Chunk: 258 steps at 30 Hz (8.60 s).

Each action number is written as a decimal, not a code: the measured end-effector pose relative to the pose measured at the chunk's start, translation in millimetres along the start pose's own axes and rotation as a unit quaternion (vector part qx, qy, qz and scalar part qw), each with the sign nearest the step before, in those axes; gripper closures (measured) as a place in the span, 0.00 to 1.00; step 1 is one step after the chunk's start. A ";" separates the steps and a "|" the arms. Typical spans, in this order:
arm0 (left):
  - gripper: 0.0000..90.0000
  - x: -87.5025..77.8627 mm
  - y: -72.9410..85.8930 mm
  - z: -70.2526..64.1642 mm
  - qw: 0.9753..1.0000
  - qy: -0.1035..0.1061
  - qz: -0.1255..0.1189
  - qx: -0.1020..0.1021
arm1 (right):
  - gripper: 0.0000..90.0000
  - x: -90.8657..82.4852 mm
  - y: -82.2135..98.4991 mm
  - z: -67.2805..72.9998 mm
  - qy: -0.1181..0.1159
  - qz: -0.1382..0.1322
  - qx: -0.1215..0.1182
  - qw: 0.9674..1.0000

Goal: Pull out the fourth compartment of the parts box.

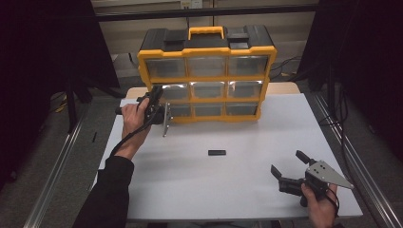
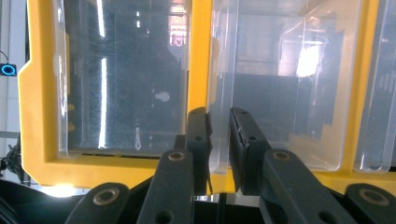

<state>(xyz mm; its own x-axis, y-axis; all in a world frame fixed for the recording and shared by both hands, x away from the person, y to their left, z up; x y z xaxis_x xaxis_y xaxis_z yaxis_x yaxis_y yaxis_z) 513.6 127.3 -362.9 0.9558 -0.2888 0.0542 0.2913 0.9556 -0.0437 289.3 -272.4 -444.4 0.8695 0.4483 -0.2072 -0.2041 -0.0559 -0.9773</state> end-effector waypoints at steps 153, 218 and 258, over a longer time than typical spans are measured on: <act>0.88 -64.4 -9.7 -0.8 0.999 -0.008 -0.031 0.010 | 0.00 0.4 0.1 1.8 -0.006 -0.002 -0.002 1.000; 0.06 -58.3 3.0 7.8 0.939 0.035 -0.016 -0.342 | 0.00 0.5 0.7 2.3 -0.009 0.001 -0.001 1.000; 0.04 -73.2 16.8 -10.7 0.755 0.112 0.001 -0.646 | 0.01 0.7 1.0 2.3 -0.010 0.001 -0.001 1.000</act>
<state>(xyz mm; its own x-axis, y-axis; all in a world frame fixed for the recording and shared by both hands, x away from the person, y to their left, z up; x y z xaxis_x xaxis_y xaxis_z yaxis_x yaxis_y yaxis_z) 448.9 163.9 -378.3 0.8967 -0.4286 -0.1106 -0.0531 0.1439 -0.9882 288.7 -270.1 -445.4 0.8598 0.4660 -0.2088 -0.2058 -0.0581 -0.9769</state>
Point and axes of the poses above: each handheld gripper's, and its own axes: x roughly forward along the jaws, y roughly out of its underside, z roughly to its left, the point moved 5 cm from there along x, roughly forward along the jaws, and after that the axes turned 5 degrees about -y, right-handed, at the moved point
